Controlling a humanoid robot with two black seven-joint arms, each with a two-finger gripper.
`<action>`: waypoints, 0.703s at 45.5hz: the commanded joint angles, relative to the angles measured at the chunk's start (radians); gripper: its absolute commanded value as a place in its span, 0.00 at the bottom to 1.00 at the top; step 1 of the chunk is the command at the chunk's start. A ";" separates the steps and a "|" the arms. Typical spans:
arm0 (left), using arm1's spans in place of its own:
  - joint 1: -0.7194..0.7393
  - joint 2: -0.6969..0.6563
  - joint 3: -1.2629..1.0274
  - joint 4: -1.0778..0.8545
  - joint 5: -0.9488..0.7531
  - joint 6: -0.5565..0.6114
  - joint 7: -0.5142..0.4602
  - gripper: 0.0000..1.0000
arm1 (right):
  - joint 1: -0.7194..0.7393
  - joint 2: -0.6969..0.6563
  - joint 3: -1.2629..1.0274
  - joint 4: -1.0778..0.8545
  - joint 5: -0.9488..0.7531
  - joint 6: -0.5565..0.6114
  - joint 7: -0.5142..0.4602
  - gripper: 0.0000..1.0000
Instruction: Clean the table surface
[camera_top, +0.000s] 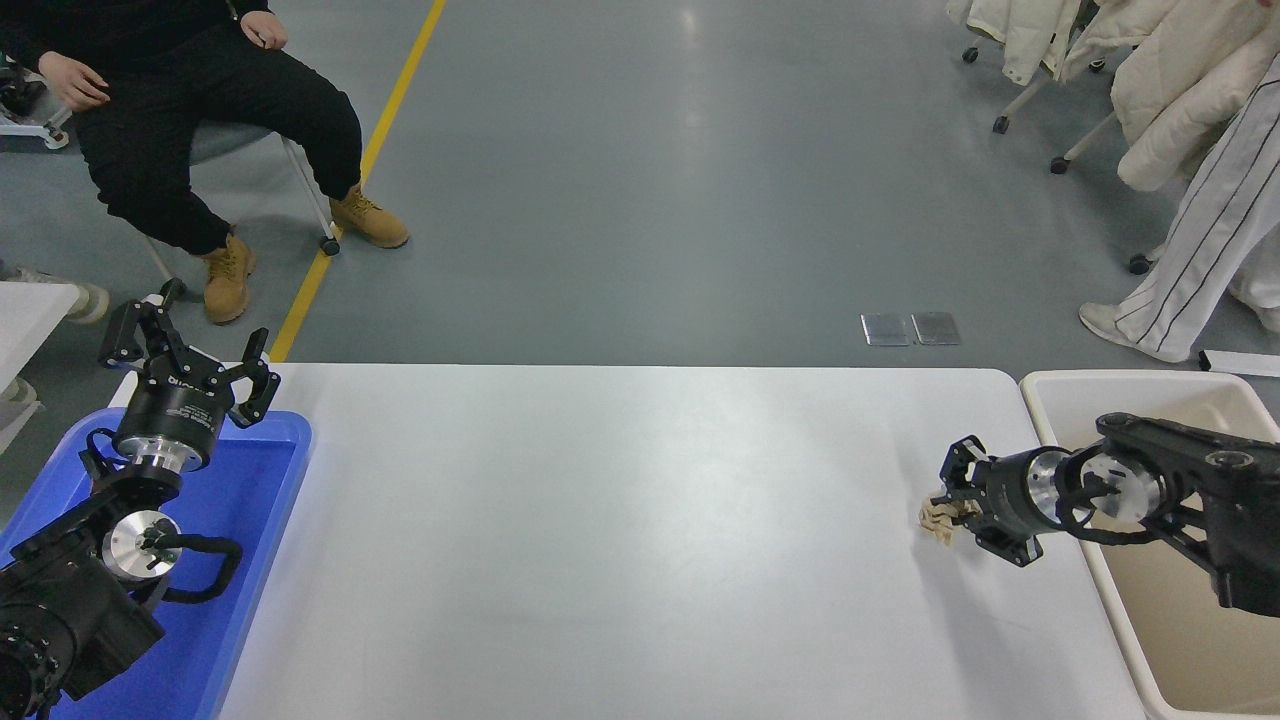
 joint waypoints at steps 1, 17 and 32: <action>0.000 0.000 0.000 0.000 0.000 0.000 0.000 1.00 | 0.057 -0.144 -0.010 0.183 -0.043 0.001 -0.002 0.00; 0.000 0.000 0.000 0.000 0.000 0.000 0.000 1.00 | 0.227 -0.479 -0.117 0.537 -0.152 0.047 -0.033 0.00; 0.000 0.000 0.000 0.000 0.000 0.000 0.000 1.00 | 0.390 -0.714 -0.146 0.619 -0.251 0.273 -0.059 0.00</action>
